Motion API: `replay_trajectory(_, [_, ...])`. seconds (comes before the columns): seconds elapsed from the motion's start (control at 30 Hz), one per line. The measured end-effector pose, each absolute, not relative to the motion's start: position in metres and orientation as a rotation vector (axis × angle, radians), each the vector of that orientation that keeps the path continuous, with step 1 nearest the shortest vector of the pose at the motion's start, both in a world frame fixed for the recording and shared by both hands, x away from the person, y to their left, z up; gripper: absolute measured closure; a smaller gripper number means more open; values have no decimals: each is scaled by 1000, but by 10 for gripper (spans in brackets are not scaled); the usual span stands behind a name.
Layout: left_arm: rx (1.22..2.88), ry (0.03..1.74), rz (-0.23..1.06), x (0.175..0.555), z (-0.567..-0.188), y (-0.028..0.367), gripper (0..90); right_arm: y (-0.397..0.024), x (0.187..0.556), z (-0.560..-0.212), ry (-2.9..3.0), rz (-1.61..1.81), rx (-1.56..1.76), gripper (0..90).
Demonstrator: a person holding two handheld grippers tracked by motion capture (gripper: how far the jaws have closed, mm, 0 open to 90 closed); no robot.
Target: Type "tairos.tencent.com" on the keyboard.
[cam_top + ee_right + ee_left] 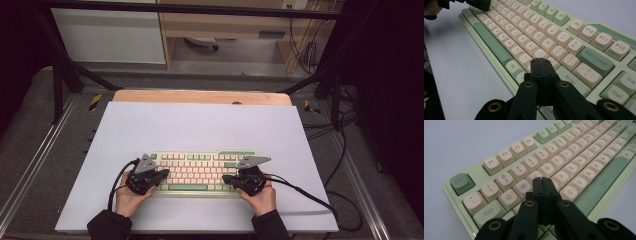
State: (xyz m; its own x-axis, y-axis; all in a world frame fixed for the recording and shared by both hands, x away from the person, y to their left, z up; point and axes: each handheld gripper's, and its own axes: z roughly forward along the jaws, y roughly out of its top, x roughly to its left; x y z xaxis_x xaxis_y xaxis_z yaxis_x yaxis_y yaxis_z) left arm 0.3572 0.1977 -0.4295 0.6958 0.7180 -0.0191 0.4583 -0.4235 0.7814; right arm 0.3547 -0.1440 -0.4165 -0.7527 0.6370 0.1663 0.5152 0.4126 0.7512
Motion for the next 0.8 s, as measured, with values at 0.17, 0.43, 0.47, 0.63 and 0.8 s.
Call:
replay_trajectory(0.17, [2081, 897, 405, 355, -428, 202, 899, -144, 355, -416, 2512, 1261, 1028, 900])
replay_trajectory(0.43, [2070, 893, 403, 349, -424, 211, 899, -144, 354, -415, 2510, 1270, 1031, 900])
replay_trajectory(0.47, [2068, 892, 403, 348, -424, 212, 899, -144, 354, -415, 2510, 1272, 1030, 900])
replay_trajectory(0.63, [2058, 900, 402, 346, -423, 219, 899, -143, 354, -414, 2507, 1282, 1035, 900])
replay_trajectory(0.8, [2049, 911, 400, 344, -422, 225, 899, -139, 354, -413, 2507, 1284, 1027, 900])
